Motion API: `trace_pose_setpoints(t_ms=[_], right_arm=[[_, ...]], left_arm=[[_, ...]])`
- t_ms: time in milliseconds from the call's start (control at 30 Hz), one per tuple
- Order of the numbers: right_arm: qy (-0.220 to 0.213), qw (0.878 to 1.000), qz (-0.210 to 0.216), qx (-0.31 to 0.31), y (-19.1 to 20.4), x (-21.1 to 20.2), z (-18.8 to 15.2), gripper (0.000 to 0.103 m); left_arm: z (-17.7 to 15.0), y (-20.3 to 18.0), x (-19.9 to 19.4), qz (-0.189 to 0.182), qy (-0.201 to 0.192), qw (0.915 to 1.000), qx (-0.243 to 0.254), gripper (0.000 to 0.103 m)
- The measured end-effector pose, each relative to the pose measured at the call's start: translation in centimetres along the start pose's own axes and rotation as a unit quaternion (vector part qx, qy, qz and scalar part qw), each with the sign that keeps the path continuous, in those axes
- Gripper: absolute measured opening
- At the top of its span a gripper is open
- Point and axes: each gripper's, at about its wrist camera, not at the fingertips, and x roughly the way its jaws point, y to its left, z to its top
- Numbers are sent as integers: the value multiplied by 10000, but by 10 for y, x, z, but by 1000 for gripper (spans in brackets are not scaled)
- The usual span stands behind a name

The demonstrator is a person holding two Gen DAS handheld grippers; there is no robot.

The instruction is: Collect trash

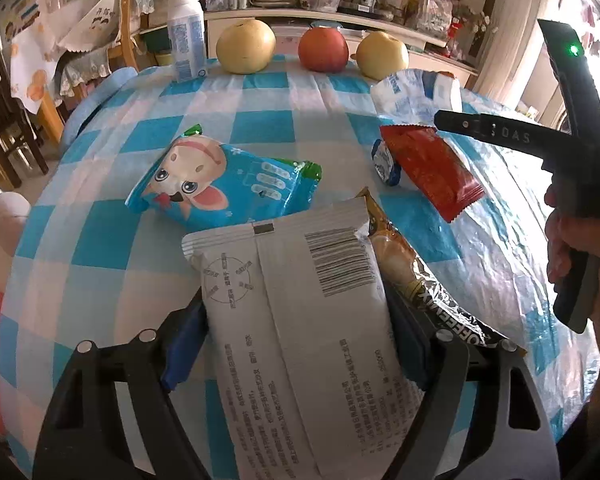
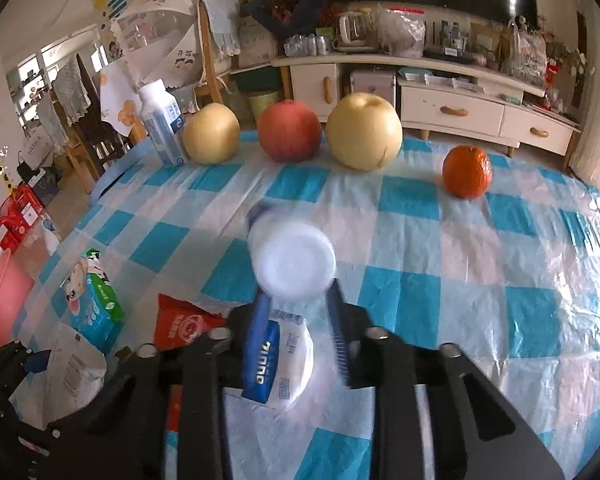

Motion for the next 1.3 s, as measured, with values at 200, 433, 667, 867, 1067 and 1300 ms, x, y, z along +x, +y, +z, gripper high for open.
trace_pose_setpoints(t_ms=[200,433,667,867,1067,1300], right_arm=[[93,9994,-133,-308,10,-1,-4,26],[-115,9985,-505,-183,-5,-2,2,77],[-4,9983,-534,212,-45,20,8,90],[449,9983,-132,361,-52,41,13,93],[530,9975,-475,-35,-34,46,12,76],[352,9961,-788,-182,-25,39,9,60]], left_arm=[[1,9,-8,-180,-75,9997,-142,80],[5,23,-24,-365,-293,9986,-252,80],[6,26,-31,-718,-466,9960,-268,80],[7,27,-30,-774,-492,9955,-252,80],[7,30,-29,-747,-507,9956,-268,80],[8,40,-34,-599,-618,9958,-315,80]])
